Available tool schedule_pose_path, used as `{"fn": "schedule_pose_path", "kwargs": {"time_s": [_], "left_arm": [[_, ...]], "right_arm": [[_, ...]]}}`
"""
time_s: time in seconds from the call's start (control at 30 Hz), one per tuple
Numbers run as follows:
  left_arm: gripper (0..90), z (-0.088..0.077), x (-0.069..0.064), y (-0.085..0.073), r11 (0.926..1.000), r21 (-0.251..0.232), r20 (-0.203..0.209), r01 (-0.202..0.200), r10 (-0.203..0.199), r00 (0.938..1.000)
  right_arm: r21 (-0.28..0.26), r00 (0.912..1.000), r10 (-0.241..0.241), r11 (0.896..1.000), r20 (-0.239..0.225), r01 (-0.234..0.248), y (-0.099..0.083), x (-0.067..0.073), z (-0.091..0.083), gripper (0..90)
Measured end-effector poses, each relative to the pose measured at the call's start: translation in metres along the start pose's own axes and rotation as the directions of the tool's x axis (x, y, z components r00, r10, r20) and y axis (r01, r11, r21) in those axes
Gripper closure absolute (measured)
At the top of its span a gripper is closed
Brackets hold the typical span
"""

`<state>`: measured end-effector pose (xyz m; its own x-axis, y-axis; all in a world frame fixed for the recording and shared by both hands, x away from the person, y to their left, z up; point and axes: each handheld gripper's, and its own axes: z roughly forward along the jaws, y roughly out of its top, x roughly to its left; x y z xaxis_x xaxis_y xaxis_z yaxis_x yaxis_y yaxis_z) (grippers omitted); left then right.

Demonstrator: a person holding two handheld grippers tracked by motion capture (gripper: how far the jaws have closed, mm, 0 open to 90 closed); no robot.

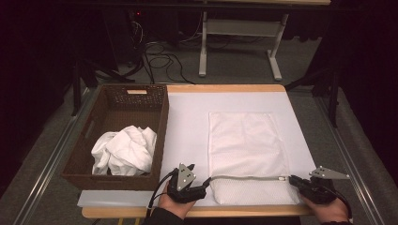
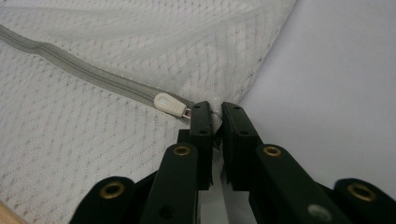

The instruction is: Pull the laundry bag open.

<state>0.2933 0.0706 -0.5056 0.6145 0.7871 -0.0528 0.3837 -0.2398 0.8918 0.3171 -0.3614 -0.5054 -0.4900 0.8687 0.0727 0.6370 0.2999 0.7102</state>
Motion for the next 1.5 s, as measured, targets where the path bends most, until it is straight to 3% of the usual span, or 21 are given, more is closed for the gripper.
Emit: {"fn": "schedule_pose_path", "kwargs": {"time_s": [0.13,0.27,0.4,0.7,0.97,1.0,1.1,1.37,1.5], "left_arm": [[29.4,0.0,0.002,-0.001,0.9995,-0.02,0.009,0.022,-0.022,0.9997],[29.5,-0.002,0.004,-0.001,0.9991,-0.027,-0.024,0.034,-0.035,0.9991],[29.5,-0.003,0.007,-0.001,0.9979,-0.026,-0.024,0.06,-0.061,0.9979],[29.5,-0.003,0.005,0.0,0.9988,-0.024,-0.022,0.042,-0.043,0.9988],[29.5,0.001,0.003,0.0,0.9989,0.009,-0.002,0.047,-0.047,0.9989],[29.5,0.001,0.003,0.0,0.9989,0.009,0.001,0.045,-0.045,0.999],[29.4,0.001,0.003,0.0,0.999,0.008,0.004,0.045,-0.045,0.999],[29.7,0.001,0.003,0.001,0.9986,0.002,0.012,0.052,-0.052,0.9986],[31.7,0.001,0.0,0.005,0.9977,-0.026,0.034,0.062,-0.061,0.9975]], "right_arm": [[-0.003,0.9997,-0.017,1.0,0.017,0.017,0.002,0.003,-0.001,86.2],[-0.014,0.9996,-0.013,1.0,0.025,0.013,0.003,0.005,-0.002,86.5],[-0.036,0.9995,-0.012,0.999,0.03,0.013,0.004,0.005,-0.004,86.5],[-0.124,0.9996,-0.017,0.992,0.024,0.019,0.006,0.007,-0.013,86.6],[-0.22,0.9985,-0.042,0.974,0.034,0.049,0.009,0.012,-0.023,86.5],[-0.247,0.9977,-0.053,0.967,0.043,0.062,0.009,0.013,-0.025,86.5],[-0.275,0.9966,-0.065,0.958,0.051,0.077,0.01,0.016,-0.028,86.6],[-0.277,0.9959,-0.075,0.957,0.051,0.086,0.01,0.016,-0.029,86.6],[-0.281,0.9954,-0.082,0.955,0.051,0.093,0.01,0.016,-0.029,86.5]]}}
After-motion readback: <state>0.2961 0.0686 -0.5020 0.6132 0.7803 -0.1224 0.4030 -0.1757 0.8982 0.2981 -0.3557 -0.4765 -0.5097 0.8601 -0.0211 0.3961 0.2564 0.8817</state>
